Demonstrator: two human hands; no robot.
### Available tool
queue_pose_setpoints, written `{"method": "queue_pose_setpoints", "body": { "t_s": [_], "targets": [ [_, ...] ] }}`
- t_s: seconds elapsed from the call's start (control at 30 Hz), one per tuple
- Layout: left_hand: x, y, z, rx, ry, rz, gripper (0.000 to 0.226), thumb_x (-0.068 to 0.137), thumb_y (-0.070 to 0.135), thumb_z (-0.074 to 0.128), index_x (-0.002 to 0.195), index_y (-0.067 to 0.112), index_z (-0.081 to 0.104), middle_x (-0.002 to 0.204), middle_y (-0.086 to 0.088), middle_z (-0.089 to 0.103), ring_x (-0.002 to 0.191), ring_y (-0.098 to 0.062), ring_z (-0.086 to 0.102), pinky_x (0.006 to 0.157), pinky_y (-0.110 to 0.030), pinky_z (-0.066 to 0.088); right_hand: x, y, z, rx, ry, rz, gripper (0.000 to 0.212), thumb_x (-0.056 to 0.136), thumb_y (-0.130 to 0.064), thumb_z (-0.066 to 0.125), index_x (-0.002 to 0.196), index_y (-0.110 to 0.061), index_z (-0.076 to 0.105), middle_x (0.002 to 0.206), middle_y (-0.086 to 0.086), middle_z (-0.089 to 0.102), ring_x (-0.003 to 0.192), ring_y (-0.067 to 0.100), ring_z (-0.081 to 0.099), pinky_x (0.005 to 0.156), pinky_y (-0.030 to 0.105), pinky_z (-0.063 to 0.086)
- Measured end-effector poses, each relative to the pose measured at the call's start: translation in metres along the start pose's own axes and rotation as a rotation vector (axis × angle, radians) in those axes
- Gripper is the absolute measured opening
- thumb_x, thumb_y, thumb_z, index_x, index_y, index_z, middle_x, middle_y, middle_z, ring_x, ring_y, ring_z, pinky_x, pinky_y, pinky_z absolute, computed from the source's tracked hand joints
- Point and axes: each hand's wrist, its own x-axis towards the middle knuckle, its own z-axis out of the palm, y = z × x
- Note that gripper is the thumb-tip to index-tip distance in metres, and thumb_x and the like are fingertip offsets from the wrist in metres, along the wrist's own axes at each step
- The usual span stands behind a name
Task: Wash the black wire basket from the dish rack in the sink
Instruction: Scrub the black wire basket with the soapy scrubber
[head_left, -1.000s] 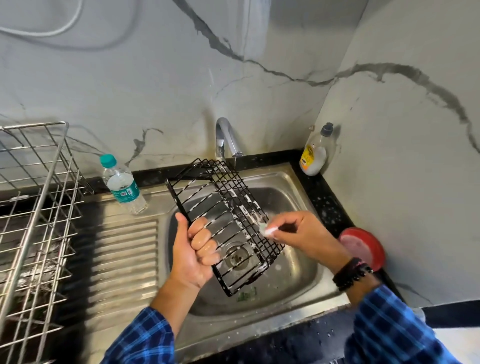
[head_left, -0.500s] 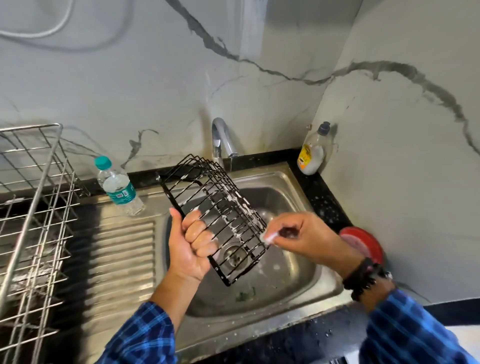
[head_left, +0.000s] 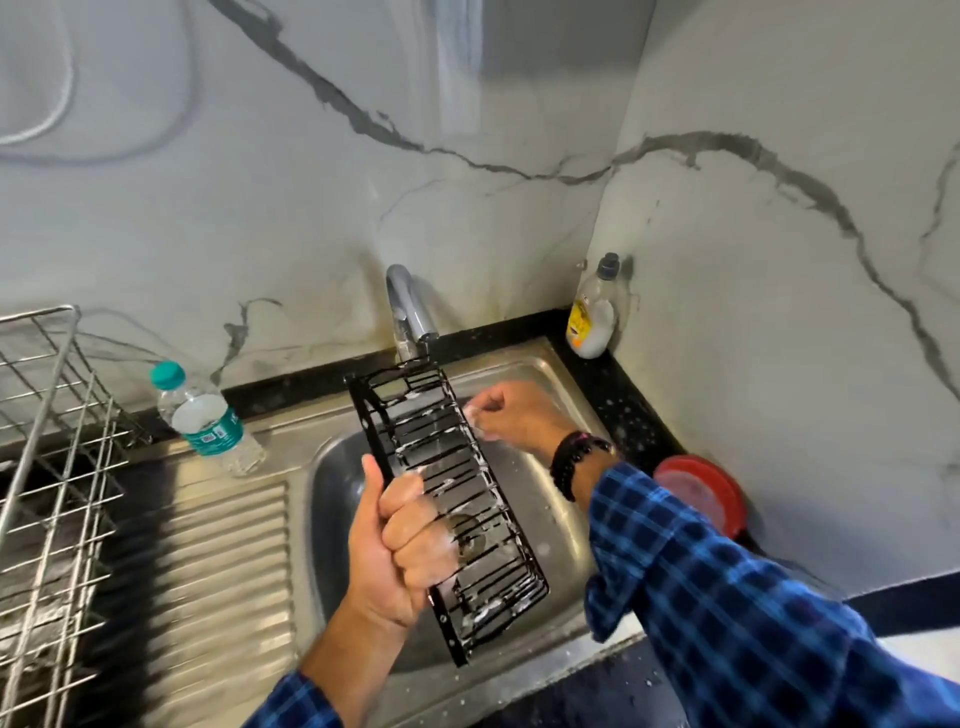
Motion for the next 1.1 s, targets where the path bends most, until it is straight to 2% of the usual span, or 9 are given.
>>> {"method": "queue_pose_setpoints", "body": {
  "t_s": [0.17,0.37,0.43,0.57,0.7,0.77,0.87,1.0,1.1],
  "targets": [
    [0.008,0.003,0.015,0.034,0.022,-0.019,0.047,0.104,0.052,0.037,0.065,0.027,0.028,0.048,0.011,0.021,0.038,-0.003,0.013,0.036,-0.018,0.011,-0.001,0.008,0.015,0.310,-0.029,0.161,0.024,0.099,-0.005,0.058,0.121,-0.001,0.064,0.101,0.010,0.063,0.080,0.012,0.059,0.053,0.015,0.051],
    [-0.002,0.010,-0.003,-0.007,0.068,-0.106,0.047,0.103,0.058,0.032,0.068,0.026,0.032,0.050,0.010,0.020,0.038,-0.003,0.013,0.034,-0.018,0.010,-0.010,0.013,0.006,0.519,-0.197,0.268,0.019,0.097,0.004,0.045,0.095,-0.005,0.061,0.085,0.008,0.059,0.070,0.015,0.061,0.059,0.027,0.052],
    [-0.011,0.019,-0.010,0.131,0.246,-0.054,0.047,0.101,0.062,0.034,0.073,0.025,0.038,0.055,0.010,0.021,0.042,-0.003,0.013,0.036,-0.017,0.013,-0.017,0.007,-0.006,0.505,-0.092,0.211,0.024,0.096,0.004,0.044,0.091,-0.009,0.064,0.085,0.004,0.058,0.074,0.014,0.054,0.063,0.026,0.048],
    [-0.022,0.038,-0.022,0.518,0.968,0.052,0.047,0.091,0.067,0.043,0.075,0.023,0.049,0.057,0.010,0.032,0.041,-0.003,0.020,0.034,-0.017,0.017,-0.035,-0.008,-0.025,0.480,-0.010,0.187,0.023,0.106,-0.010,0.042,0.102,-0.016,0.064,0.101,0.004,0.057,0.071,0.011,0.052,0.062,0.028,0.055],
    [-0.007,0.030,-0.031,1.119,1.268,0.201,0.029,0.109,0.035,0.033,0.127,0.017,0.048,0.093,-0.002,0.052,0.068,-0.012,0.049,0.057,-0.027,0.046,-0.044,-0.017,-0.015,0.411,0.004,0.182,0.022,0.107,-0.018,0.044,0.105,-0.010,0.064,0.109,0.002,0.055,0.071,0.012,0.053,0.070,0.034,0.062],
    [-0.006,0.023,-0.030,1.406,1.256,0.356,0.032,0.109,0.028,0.034,0.140,0.023,0.038,0.114,-0.004,0.054,0.091,-0.012,0.056,0.078,-0.029,0.049,-0.039,-0.014,-0.008,0.347,0.068,0.202,0.024,0.107,-0.020,0.044,0.102,-0.012,0.066,0.099,0.003,0.059,0.062,0.009,0.055,0.075,0.042,0.063],
    [-0.009,0.019,-0.024,1.794,1.138,0.421,0.024,0.106,0.040,0.034,0.124,0.040,0.050,0.118,0.006,0.057,0.110,-0.008,0.054,0.098,-0.032,0.044,-0.038,-0.012,-0.007,0.406,0.070,0.262,0.020,0.106,-0.018,0.045,0.100,-0.012,0.064,0.098,0.004,0.058,0.058,0.009,0.051,0.080,0.046,0.062],
    [-0.008,0.028,-0.020,1.692,1.150,0.127,0.025,0.093,0.073,0.028,0.081,0.062,0.047,0.099,0.021,0.054,0.102,-0.009,0.057,0.097,-0.049,0.052,-0.043,-0.013,-0.008,0.392,0.058,0.277,0.018,0.106,-0.015,0.045,0.102,-0.011,0.062,0.103,0.005,0.058,0.063,0.010,0.051,0.071,0.037,0.061],
    [-0.003,0.021,-0.018,1.599,1.193,0.210,0.042,0.093,0.071,0.033,0.088,0.035,0.056,0.098,0.007,0.059,0.097,-0.028,0.063,0.090,-0.054,0.056,-0.047,-0.017,-0.007,0.373,0.073,0.272,0.015,0.105,-0.013,0.045,0.114,-0.010,0.056,0.107,0.006,0.054,0.067,0.011,0.053,0.073,0.036,0.062]
  ]
}}
